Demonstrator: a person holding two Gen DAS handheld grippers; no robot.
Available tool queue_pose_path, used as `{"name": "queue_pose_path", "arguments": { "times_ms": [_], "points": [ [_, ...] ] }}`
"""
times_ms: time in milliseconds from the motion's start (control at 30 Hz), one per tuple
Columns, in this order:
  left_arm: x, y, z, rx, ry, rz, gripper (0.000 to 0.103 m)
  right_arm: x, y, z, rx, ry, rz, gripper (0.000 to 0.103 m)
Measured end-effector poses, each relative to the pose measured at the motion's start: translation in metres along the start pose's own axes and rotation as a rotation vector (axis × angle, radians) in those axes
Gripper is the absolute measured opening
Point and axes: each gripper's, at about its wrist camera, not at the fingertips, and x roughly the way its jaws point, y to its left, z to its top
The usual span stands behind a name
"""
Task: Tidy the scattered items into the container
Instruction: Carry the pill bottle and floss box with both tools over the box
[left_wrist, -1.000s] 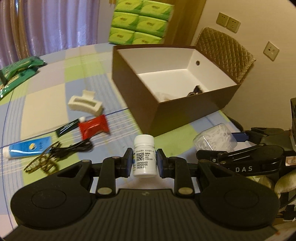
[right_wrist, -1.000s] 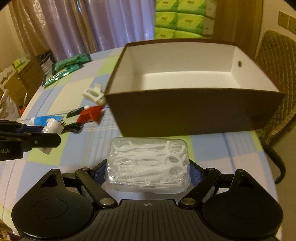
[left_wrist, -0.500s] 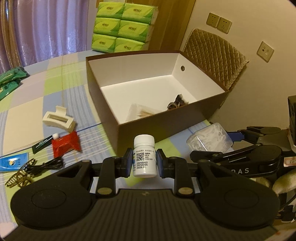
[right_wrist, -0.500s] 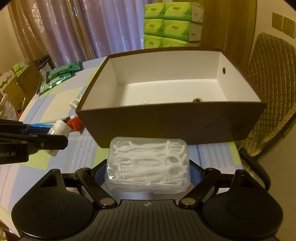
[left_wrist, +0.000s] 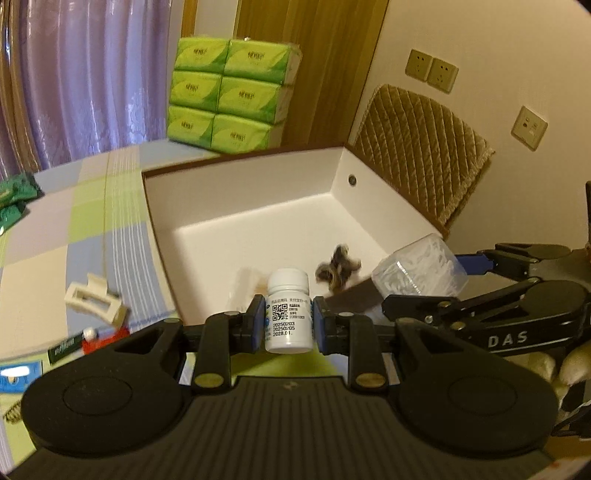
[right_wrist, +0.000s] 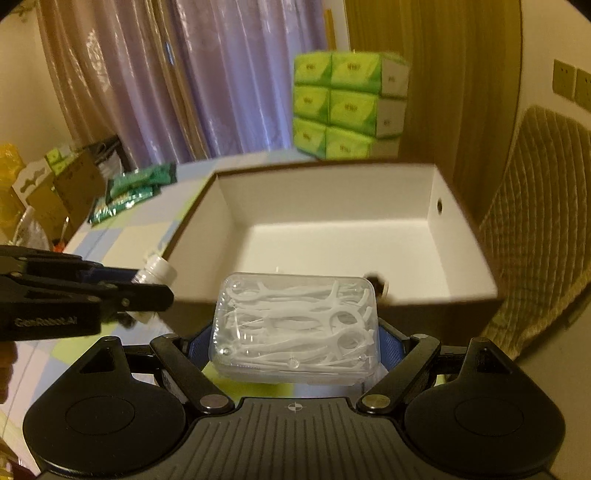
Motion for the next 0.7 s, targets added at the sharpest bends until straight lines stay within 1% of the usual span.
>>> {"name": "queue_pose_path", "arguments": {
  "times_ms": [167,333,433,600,700],
  "points": [
    [0.019,0.002,0.028,0.005,-0.018,0.016,0.022,0.016,-0.017,0.031,-0.021,-0.034,-0.006,0.083],
    [0.056,0.01,0.052,0.002,0.009,0.042,0.022,0.054,-0.041,0.057,-0.018,-0.024,-0.007,0.083],
    [0.081,0.021,0.063,-0.039,0.046,0.044,0.022,0.082,-0.054,0.068,-0.02,0.012,-0.011,0.083],
    [0.12,0.035,0.073,-0.093,0.113,0.058,0.022,0.122,-0.072,0.079,-0.004,0.098,-0.007,0.083],
    [0.145,0.041,0.076,-0.102,0.161,0.086,0.022,0.142,-0.075,0.084,-0.023,0.156,-0.02,0.083]
  ]
}}
